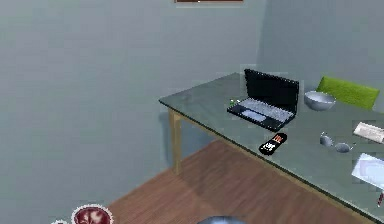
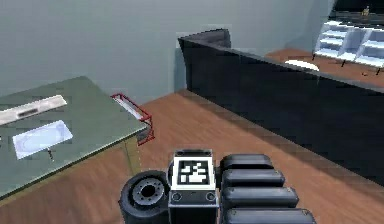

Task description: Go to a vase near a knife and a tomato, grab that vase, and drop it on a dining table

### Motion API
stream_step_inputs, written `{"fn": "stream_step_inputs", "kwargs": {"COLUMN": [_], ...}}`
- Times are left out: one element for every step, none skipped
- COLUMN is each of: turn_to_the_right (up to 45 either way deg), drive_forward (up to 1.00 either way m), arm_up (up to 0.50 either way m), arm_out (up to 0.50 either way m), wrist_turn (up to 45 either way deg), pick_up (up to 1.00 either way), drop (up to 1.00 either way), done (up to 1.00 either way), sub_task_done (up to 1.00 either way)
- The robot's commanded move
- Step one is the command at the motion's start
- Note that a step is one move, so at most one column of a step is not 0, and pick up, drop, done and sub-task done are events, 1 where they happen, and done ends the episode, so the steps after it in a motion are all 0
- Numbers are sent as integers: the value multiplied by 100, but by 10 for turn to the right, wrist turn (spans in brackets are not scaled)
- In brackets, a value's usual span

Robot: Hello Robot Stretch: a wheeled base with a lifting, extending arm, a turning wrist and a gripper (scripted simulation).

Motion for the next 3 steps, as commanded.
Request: {"fn": "stream_step_inputs", "kwargs": {"turn_to_the_right": [0,450,450], "drive_forward": [55,0,0], "arm_up": [0,0,0], "arm_out": [0,0,0], "wrist_turn": [0,0,0], "pick_up": [0,0,0], "drop": [0,0,0], "done": [0,0,0], "sub_task_done": [0,0,0]}}
